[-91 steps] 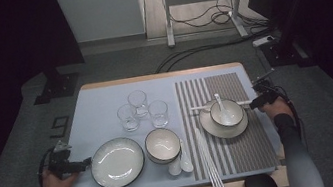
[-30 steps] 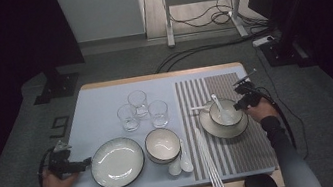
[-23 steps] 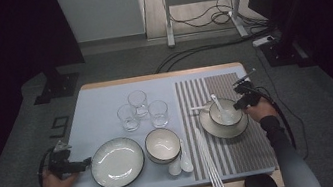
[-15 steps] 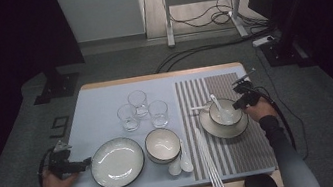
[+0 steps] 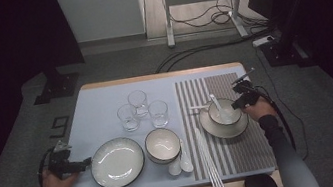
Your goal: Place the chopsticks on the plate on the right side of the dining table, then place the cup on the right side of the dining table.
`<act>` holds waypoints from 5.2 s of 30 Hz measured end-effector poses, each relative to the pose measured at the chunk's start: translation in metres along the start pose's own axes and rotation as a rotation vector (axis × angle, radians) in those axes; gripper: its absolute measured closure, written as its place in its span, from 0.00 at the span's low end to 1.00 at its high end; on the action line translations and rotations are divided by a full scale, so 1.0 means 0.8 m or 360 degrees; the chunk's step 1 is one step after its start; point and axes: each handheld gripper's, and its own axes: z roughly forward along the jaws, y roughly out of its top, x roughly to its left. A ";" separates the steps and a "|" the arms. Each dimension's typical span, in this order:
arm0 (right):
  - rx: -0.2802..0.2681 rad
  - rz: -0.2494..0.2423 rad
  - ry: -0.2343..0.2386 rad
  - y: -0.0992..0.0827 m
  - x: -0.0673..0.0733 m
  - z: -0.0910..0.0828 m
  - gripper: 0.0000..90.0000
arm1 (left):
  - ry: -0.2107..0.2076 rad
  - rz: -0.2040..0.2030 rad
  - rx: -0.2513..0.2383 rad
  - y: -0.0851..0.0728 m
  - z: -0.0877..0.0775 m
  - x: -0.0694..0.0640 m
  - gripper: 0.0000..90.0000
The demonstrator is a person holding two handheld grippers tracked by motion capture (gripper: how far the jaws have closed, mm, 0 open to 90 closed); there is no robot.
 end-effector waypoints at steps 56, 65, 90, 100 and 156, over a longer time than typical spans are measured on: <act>-0.0346 -0.0015 0.0031 -0.166 0.027 -0.012 0.05 | 0.0002 0.0001 0.0001 0.000 0.000 -0.001 0.00; -0.0383 0.0014 0.0047 -0.183 0.040 0.016 0.02 | 0.0001 0.0000 0.0002 0.000 0.000 0.000 0.00; -0.0526 -0.0040 -0.0014 -0.198 0.048 0.023 0.00 | 0.0000 -0.0001 0.0003 0.000 0.000 0.000 0.00; -0.0516 -0.0035 -0.0017 -0.197 0.048 0.023 0.00 | 0.0000 -0.0001 0.0003 0.000 0.000 0.000 0.00; -0.0418 -0.0337 0.0110 -0.161 0.118 -0.053 0.01 | 0.0002 0.0000 0.0001 0.000 0.000 0.000 0.00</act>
